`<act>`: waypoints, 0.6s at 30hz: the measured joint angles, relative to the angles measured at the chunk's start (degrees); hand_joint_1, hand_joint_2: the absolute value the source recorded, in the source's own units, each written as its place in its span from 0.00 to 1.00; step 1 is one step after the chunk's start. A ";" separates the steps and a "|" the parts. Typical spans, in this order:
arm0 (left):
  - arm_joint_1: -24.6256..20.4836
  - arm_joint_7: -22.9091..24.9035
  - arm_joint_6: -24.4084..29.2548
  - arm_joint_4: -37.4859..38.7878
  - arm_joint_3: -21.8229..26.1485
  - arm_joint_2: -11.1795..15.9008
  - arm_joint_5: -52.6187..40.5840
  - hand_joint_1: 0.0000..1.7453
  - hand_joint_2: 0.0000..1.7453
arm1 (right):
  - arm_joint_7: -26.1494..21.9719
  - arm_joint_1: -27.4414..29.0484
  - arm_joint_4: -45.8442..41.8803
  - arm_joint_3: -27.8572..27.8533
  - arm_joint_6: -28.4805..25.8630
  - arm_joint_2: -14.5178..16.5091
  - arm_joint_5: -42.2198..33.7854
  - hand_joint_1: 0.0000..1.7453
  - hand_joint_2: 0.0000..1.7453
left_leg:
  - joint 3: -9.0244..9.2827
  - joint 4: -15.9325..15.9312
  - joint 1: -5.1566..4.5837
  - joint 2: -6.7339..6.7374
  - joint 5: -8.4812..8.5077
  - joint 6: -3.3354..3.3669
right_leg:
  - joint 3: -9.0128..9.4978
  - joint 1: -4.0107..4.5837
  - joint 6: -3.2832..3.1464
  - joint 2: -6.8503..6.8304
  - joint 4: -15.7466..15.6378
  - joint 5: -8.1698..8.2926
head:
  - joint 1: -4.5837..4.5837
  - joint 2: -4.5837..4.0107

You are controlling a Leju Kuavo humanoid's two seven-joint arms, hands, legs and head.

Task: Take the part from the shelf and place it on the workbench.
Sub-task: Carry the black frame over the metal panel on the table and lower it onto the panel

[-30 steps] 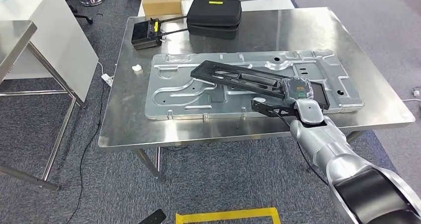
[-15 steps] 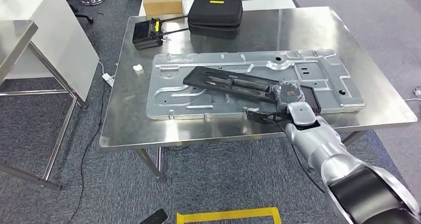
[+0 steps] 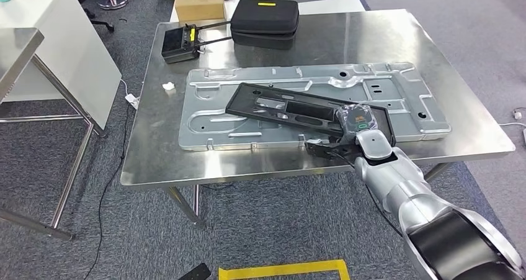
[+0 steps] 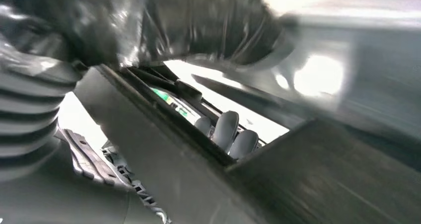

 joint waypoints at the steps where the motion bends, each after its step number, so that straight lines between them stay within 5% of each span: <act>1: 0.01 0.19 0.28 0.00 -0.01 0.00 -0.07 0.00 0.00 | 0.00 0.01 0.01 0.00 -0.18 0.00 -0.07 0.00 0.00 | -0.05 -0.10 0.03 0.01 0.14 0.24 | 0.00 -0.01 0.31 0.03 -0.09 0.10 | 0.02 0.00; 4: -0.08 0.48 1.05 0.00 -0.02 -0.02 -0.33 0.00 0.00 | 0.01 0.02 0.01 -0.03 -0.83 -0.08 -0.32 0.00 0.00 | 0.19 -0.84 0.34 0.20 0.70 1.25 | -1.18 -0.23 1.18 -0.03 2.68 -1.92 | 0.07 0.00; 7: -0.10 0.62 1.56 0.00 -0.02 -0.05 -0.57 0.00 0.00 | -0.04 0.46 0.07 -0.11 -1.48 -0.13 -0.84 0.00 0.00 | 0.12 -0.95 0.37 0.28 0.85 1.64 | -5.93 -0.48 1.76 -0.11 12.99 -7.00 | 0.10 0.00; 9: -0.04 0.69 1.70 0.00 -0.02 -0.06 -0.63 0.00 0.00 | -0.08 0.97 0.16 -0.26 -1.63 -0.15 -1.12 0.00 0.00 | 0.06 -0.81 0.37 0.20 0.83 1.65 | -7.14 -0.60 1.92 -0.13 15.54 -6.91 | 0.11 0.00; 13: 0.02 1.04 2.16 0.00 -0.05 -0.13 -0.66 0.00 0.00 | -0.02 0.88 0.20 -0.57 -2.28 -0.21 -1.16 0.00 0.00 | -0.09 -0.14 0.19 0.03 0.41 1.09 | -0.95 -0.42 1.30 -0.19 2.84 -0.67 | 0.10 0.00; 18: 0.04 2.33 2.52 0.00 -0.07 -0.26 -0.60 0.00 0.00 | 0.09 0.72 0.14 -0.98 -3.69 -0.36 -1.06 0.00 0.00 | -0.62 0.53 0.12 0.05 -0.19 -0.28 | 0.16 -0.27 -0.07 -0.22 -0.15 -0.09 | 0.08 0.00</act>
